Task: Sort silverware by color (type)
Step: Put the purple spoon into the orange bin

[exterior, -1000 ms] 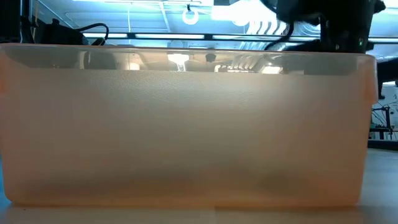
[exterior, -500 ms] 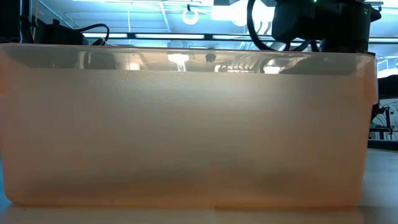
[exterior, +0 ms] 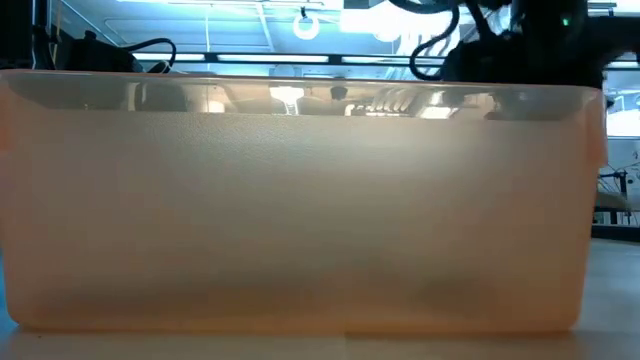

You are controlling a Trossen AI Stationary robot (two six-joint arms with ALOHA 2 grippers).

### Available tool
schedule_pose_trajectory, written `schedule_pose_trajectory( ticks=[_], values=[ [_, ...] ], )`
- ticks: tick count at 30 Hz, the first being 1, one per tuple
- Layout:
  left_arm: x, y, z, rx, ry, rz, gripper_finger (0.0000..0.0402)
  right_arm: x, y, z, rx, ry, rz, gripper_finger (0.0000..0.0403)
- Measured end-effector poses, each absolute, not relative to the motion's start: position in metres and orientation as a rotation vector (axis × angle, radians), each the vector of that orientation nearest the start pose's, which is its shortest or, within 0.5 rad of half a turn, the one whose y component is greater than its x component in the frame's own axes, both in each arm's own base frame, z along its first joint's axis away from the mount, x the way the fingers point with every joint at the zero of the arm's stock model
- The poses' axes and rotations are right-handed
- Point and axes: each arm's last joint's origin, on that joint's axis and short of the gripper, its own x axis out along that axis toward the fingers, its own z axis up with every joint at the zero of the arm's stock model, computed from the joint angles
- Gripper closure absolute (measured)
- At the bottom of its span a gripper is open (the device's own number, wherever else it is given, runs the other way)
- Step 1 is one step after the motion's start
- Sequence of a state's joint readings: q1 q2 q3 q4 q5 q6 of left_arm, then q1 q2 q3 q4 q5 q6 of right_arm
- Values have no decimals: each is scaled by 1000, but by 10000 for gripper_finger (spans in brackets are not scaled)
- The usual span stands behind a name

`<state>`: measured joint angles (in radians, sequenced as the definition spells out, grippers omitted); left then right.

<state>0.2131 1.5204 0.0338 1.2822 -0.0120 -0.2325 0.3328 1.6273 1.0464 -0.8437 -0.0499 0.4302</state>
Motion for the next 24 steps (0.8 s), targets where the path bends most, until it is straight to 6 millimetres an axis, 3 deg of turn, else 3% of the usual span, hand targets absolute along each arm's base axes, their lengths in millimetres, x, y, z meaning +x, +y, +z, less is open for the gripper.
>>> schedule_pose_trajectory(
  ticks=[3,11,18,24],
  values=[
    [178,39,108,-251,177,247,401,275,101,207,212,1455,-26,393],
    [178,39,108,-251,177,247,401,316,129,257,329,1128,58,392],
    [178,39,108,-252,176,247,401,364,152,245,376,986,214,392],
    [178,39,108,-252,177,247,401,393,166,218,429,1042,303,393]
  ],
)
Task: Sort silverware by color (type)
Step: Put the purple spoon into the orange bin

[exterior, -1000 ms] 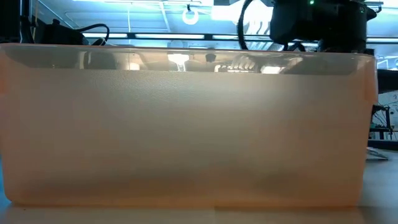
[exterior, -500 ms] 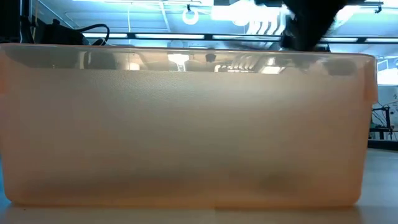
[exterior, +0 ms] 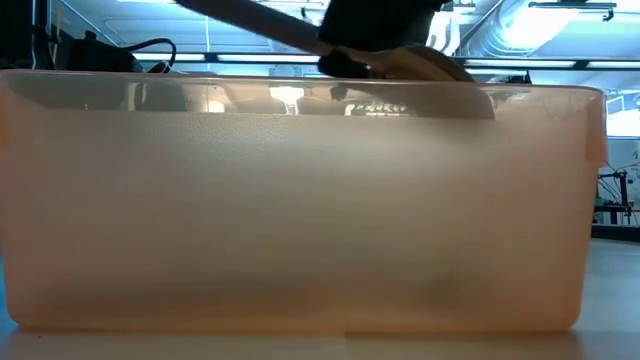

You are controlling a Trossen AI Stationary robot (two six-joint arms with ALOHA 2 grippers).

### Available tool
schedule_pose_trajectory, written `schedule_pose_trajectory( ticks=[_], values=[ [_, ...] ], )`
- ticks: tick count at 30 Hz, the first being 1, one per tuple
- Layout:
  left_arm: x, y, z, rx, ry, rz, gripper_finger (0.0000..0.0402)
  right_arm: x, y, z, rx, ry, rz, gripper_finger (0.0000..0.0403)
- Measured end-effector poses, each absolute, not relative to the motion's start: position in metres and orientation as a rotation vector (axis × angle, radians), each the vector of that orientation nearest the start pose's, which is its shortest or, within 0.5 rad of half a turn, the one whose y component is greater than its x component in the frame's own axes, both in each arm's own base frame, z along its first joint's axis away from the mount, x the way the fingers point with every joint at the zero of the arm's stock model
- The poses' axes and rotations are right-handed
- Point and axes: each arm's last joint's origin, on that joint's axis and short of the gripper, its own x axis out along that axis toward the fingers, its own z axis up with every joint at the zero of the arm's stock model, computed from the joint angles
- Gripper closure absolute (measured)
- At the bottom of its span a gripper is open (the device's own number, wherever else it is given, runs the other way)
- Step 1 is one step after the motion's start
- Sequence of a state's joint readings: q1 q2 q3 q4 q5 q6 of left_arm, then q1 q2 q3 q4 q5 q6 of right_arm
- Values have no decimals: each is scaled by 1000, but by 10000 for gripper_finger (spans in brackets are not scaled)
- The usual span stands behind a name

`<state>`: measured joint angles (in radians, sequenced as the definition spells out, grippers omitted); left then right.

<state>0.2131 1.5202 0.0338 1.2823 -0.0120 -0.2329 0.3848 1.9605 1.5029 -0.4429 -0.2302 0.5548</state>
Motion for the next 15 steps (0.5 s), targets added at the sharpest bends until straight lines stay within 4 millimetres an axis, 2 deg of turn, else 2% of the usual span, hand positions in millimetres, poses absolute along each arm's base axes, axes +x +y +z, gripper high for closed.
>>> schedule_pose_trajectory(
  ticks=[5,10,15],
  values=[
    [178,39,108,-253,178,247,401,402,161,198,444,1108,287,393],
    [178,39,108,-253,179,247,401,404,149,190,433,1123,268,391],
    [178,39,108,-252,179,247,401,404,145,188,420,1125,280,353]
  ],
)
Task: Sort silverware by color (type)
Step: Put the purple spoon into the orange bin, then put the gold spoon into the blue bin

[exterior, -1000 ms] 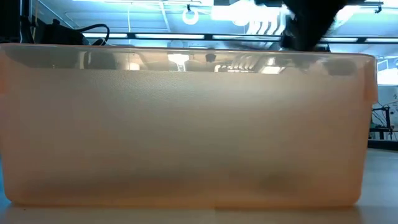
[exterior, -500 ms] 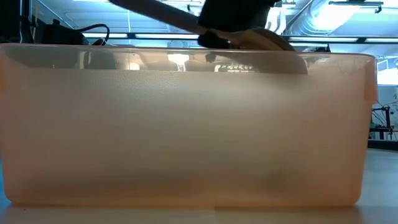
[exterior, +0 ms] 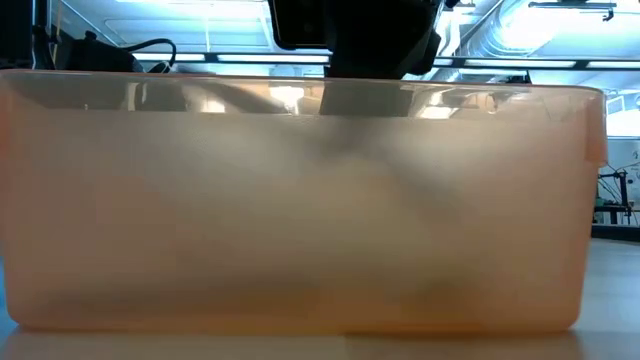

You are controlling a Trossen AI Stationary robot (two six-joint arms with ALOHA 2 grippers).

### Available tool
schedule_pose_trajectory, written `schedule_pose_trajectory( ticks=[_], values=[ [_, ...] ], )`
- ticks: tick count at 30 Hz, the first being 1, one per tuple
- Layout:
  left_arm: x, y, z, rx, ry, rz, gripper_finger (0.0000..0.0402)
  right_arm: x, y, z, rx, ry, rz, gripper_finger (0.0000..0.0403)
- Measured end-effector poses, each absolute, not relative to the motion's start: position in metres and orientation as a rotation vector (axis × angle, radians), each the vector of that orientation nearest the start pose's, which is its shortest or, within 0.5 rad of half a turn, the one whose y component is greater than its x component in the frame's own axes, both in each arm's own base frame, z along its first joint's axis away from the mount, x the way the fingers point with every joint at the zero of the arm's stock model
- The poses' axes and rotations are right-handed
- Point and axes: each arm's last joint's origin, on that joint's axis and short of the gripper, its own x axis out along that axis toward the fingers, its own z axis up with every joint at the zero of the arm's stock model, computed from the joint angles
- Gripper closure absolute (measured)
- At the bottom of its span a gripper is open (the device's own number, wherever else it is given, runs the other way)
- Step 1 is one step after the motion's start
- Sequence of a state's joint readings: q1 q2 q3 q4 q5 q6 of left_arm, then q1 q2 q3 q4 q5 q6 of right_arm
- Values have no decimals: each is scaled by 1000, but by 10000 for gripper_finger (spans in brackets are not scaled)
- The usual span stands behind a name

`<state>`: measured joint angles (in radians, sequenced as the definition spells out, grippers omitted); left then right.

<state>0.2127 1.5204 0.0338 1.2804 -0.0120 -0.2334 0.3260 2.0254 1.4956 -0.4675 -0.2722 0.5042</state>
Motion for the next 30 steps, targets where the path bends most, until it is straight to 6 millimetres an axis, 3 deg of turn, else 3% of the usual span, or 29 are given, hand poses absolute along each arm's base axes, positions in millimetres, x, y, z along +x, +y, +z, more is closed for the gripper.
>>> schedule_pose_trajectory(
  ticks=[6,11,14,24,27,30],
  values=[
    [178,39,108,-252,179,247,401,404,145,188,399,1121,303,283],
    [178,39,108,-252,179,247,401,405,147,197,306,1114,373,268],
    [178,39,108,-253,180,247,401,404,151,213,227,1116,402,279],
    [178,38,108,-252,183,242,401,372,142,280,-103,1142,33,396],
    [178,36,108,-251,185,230,401,355,133,282,-136,1120,-57,393],
    [179,34,108,-250,185,222,401,336,119,269,-110,1087,-109,401]
  ],
)
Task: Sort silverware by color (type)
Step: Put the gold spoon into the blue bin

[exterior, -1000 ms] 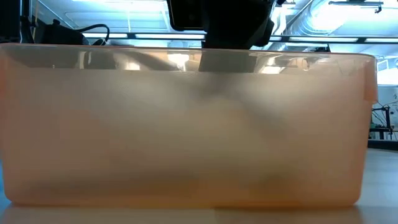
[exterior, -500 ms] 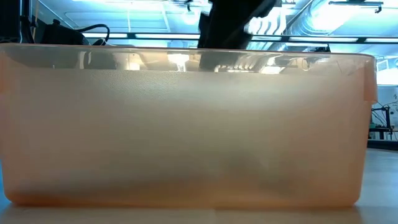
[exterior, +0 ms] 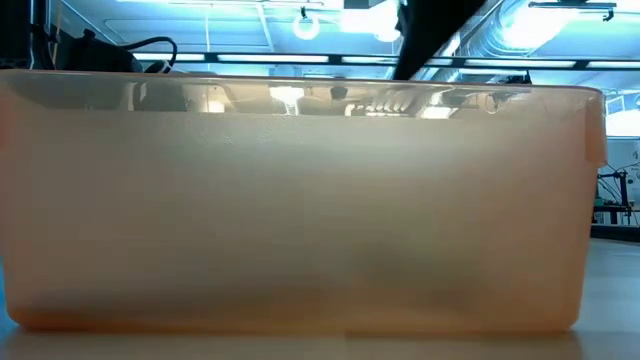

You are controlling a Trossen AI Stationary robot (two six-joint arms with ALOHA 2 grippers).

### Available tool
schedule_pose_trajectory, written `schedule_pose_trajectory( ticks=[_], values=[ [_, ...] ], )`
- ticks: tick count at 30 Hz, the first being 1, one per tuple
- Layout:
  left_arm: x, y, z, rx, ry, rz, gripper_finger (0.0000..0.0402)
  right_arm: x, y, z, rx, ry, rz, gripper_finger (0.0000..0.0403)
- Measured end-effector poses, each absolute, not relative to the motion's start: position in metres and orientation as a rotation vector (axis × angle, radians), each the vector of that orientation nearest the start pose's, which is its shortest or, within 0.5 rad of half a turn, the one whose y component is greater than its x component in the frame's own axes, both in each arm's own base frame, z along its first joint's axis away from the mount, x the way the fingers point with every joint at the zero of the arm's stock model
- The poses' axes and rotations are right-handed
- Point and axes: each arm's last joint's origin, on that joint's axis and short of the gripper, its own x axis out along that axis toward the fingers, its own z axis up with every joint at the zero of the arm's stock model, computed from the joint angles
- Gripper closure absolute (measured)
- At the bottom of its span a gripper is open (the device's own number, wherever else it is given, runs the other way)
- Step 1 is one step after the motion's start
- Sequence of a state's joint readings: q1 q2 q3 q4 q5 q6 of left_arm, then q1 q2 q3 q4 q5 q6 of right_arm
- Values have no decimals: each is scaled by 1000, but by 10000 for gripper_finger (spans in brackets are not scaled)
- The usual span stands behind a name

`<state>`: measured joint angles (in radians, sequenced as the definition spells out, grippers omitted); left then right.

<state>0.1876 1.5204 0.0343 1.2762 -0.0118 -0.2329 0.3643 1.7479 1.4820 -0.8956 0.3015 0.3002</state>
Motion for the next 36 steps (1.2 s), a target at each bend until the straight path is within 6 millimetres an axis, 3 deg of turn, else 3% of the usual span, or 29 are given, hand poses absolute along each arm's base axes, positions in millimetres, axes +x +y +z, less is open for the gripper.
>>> schedule_pose_trajectory(
  ticks=[10,20,29,36],
  values=[
    [178,35,108,-246,182,245,401,267,50,209,157,791,-278,402],
    [178,36,108,-243,180,268,401,202,-42,188,232,603,-994,398],
    [178,36,108,-236,181,268,401,173,-113,162,403,670,-1280,318],
    [178,36,108,-236,181,267,401,170,-150,142,525,658,-1292,262]
  ],
)
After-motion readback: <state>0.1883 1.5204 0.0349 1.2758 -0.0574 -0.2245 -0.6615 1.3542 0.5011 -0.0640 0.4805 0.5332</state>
